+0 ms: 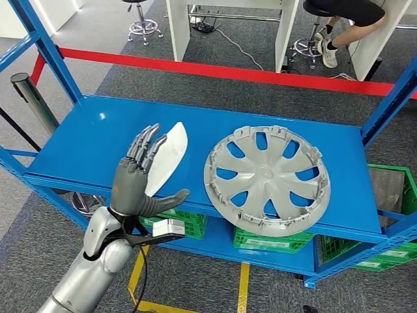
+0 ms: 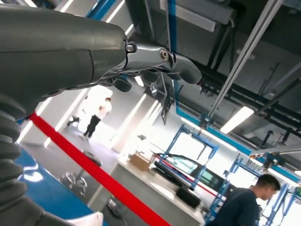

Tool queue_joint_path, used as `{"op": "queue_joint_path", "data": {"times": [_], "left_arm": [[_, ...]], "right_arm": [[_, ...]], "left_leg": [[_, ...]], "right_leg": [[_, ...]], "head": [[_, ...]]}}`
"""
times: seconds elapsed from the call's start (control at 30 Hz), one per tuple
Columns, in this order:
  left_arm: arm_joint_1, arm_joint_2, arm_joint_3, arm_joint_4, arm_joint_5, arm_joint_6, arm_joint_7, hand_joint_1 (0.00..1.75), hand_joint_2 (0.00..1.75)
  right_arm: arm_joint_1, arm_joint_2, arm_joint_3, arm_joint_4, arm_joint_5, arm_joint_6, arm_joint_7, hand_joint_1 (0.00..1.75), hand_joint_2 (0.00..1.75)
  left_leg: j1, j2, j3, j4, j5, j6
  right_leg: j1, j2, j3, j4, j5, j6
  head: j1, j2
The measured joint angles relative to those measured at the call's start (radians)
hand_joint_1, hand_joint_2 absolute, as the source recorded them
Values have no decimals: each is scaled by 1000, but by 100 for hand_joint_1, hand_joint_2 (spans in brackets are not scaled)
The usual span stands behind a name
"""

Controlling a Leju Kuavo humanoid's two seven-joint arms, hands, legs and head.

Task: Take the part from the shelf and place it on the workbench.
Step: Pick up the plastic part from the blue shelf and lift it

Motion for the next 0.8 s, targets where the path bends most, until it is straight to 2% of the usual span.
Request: {"op": "queue_joint_path", "data": {"times": [0.43,0.8], "left_arm": [[-6,17,-16,48,-96,2,68,0,175],[-7,66,-81,87,-184,-244,204,0,175]], "right_arm": [[1,0,19,0,0,-2,-3,0,0],[6,-3,20,-2,-13,21,0,0,0]], "left_leg": [[0,0,0,0,0,0],[0,0,0,0,0,0]], "right_leg": [[0,0,0,0,0,0],[0,0,0,0,0,0]], "head": [[0,0],[0,0]]}}
